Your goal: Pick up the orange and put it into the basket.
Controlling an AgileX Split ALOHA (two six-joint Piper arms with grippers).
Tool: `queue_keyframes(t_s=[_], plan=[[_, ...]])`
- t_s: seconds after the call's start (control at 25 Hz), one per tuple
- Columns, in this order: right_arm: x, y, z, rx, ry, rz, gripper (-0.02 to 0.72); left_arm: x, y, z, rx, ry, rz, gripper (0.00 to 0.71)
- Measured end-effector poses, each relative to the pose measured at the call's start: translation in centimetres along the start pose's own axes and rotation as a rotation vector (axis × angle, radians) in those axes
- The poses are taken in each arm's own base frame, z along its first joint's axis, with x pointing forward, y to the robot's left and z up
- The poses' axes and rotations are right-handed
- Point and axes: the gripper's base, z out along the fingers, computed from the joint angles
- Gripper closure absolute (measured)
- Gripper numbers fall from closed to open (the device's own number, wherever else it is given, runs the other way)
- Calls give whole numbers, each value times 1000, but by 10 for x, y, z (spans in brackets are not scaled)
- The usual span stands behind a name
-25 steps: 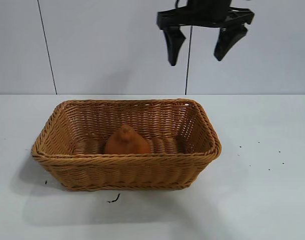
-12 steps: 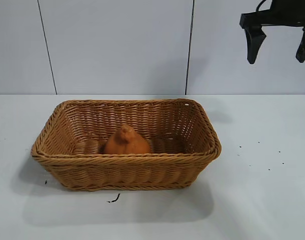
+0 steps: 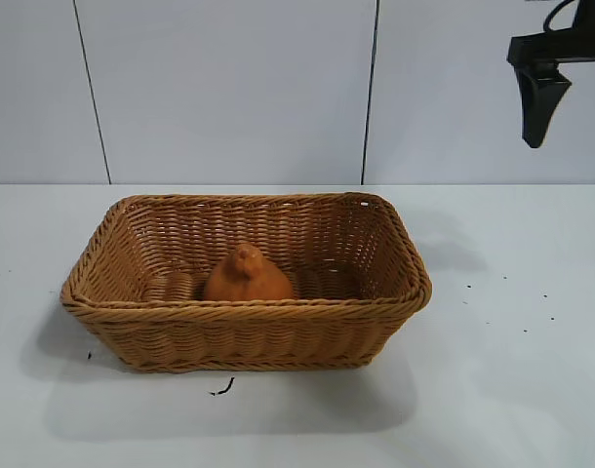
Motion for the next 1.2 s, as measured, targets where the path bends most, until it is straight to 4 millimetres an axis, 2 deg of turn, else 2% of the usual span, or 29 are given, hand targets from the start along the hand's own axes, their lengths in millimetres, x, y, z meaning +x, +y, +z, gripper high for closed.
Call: queue_keyframes(t_s=[0.12, 0.36, 0.48, 0.6, 0.88, 1.04, 1.2], plan=[[43, 0, -10, -14, 32, -11, 10, 0, 0, 0, 0, 0, 0, 63], [143, 2, -31, -68, 30, -17, 8, 0, 0, 0, 0, 0, 0, 63], [189, 1, -36, -73, -15, -20, 8, 0, 0, 0, 0, 0, 0, 63], [228, 0, -40, -75, -169, -31, 8, 0, 0, 0, 0, 0, 0, 63], [291, -1, -45, -65, -525, -41, 8, 0, 0, 0, 0, 0, 0, 63], [311, -2, -53, -62, -648, -39, 8, 0, 0, 0, 0, 0, 0, 63], [318, -3, -56, -61, -698, -37, 8, 0, 0, 0, 0, 0, 0, 63]])
